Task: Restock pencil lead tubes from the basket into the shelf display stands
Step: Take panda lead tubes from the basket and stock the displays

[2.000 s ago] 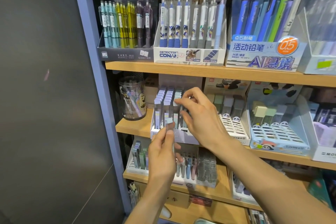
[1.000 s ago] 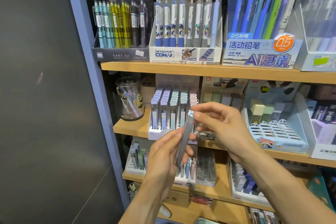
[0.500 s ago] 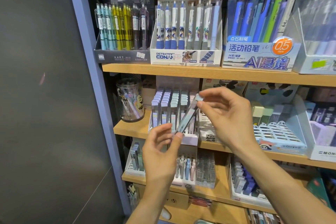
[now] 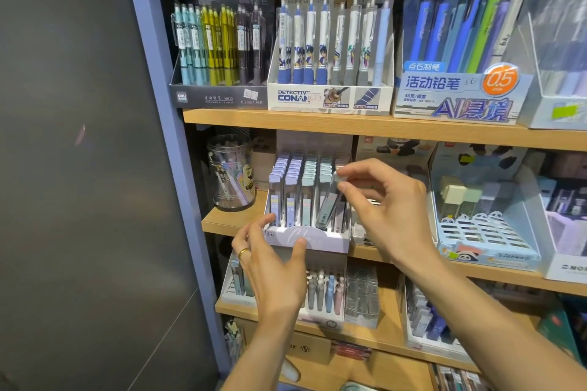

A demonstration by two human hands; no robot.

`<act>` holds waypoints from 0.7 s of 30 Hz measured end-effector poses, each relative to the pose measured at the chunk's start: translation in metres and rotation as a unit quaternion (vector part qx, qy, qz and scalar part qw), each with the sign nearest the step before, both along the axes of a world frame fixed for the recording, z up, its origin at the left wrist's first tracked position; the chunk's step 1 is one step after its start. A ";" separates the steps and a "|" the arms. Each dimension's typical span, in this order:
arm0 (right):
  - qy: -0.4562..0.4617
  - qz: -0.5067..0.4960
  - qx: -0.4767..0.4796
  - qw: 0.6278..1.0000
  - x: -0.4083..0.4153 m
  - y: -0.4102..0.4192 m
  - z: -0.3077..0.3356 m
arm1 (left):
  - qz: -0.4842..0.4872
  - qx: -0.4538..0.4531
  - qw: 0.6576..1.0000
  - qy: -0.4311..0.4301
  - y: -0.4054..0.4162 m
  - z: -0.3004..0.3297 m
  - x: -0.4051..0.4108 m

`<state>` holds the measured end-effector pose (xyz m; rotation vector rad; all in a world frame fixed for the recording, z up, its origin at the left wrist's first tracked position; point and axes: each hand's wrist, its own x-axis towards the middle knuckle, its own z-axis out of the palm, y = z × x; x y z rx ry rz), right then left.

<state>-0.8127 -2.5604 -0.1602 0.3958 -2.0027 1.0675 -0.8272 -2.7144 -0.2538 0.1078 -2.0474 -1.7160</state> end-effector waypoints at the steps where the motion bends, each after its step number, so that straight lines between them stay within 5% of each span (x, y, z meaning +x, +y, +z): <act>1: 0.000 -0.001 0.003 1.000 0.001 0.000 0.000 | 0.001 0.002 1.000 0.004 0.000 0.000 0.000; 13: 0.023 0.001 0.078 0.997 0.005 -0.002 -0.005 | -0.009 0.029 0.999 0.019 0.001 0.001 -0.004; 21: 0.010 -0.087 0.169 0.982 -0.029 -0.004 -0.003 | -0.018 0.059 0.998 0.018 -0.001 0.001 -0.008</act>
